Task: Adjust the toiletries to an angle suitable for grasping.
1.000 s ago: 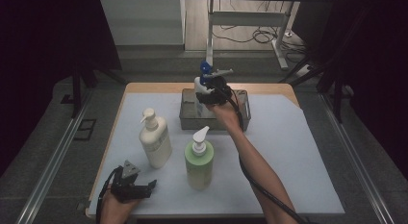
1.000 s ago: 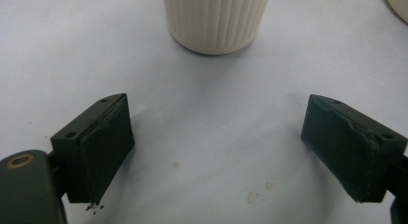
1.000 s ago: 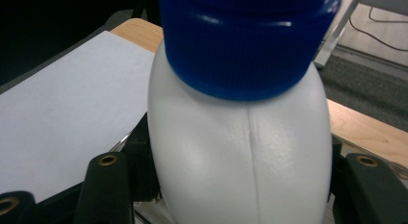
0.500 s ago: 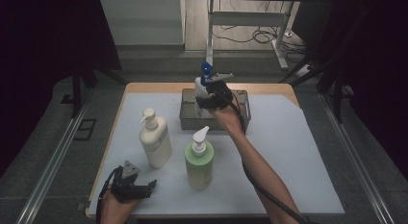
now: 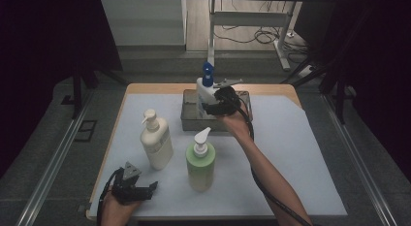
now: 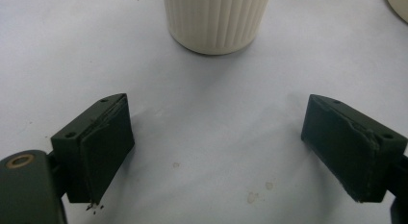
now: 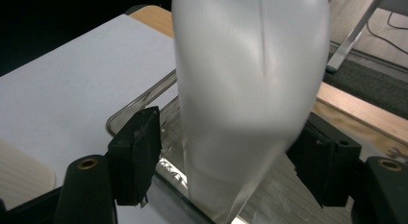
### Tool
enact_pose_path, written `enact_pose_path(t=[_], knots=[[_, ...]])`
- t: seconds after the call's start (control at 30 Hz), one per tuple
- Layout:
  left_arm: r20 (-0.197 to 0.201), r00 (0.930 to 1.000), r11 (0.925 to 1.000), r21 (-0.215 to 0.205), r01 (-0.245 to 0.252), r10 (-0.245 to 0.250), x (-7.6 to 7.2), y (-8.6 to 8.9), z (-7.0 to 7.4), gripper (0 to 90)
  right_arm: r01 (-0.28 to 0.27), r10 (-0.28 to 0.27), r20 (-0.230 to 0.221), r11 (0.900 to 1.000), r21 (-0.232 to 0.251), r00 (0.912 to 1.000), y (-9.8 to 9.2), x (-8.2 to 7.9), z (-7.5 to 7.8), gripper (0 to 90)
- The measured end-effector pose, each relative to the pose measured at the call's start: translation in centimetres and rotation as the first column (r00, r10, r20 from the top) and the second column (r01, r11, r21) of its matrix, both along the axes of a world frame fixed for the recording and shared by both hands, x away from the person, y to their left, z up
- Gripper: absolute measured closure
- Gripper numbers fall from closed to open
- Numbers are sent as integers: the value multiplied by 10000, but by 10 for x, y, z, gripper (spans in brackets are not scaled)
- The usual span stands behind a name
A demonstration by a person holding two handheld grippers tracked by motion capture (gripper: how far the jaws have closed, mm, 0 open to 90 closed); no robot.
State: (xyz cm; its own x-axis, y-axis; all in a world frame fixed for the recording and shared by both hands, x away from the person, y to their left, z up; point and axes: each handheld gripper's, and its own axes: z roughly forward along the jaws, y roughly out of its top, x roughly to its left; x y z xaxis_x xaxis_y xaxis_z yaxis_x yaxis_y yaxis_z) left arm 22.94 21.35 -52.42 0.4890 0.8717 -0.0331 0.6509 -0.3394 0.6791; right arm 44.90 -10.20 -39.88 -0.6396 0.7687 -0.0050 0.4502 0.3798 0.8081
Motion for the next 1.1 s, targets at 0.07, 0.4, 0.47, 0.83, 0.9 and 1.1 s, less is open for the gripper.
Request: enact_pose_path(t=[0.07,0.4,0.47,0.83,0.9,1.1], knots=[[1,10000,10000,0,1,-1,0,0,0,104,-50,49,6,10000,26,10000,-3,-3,-1,311],[6,10000,10000,-16,-4,4,0,0,0,104,-243,252,-350,9994,258,9991,-24,-15,-8,394],[5,10000,10000,-17,-3,3,0,0,0,105,-223,238,-509,9993,292,9984,-29,-15,-12,423],[-6,10000,10000,4,-8,8,0,0,0,105,406,-365,-852,9981,470,9957,-50,-5,-32,686],[-6,10000,10000,6,-6,6,0,0,0,105,635,-603,-754,9971,412,9953,-50,-3,-35,731],[-7,10000,10000,3,-6,6,0,0,0,104,832,-815,-843,9964,168,9931,-45,6,-45,838]])
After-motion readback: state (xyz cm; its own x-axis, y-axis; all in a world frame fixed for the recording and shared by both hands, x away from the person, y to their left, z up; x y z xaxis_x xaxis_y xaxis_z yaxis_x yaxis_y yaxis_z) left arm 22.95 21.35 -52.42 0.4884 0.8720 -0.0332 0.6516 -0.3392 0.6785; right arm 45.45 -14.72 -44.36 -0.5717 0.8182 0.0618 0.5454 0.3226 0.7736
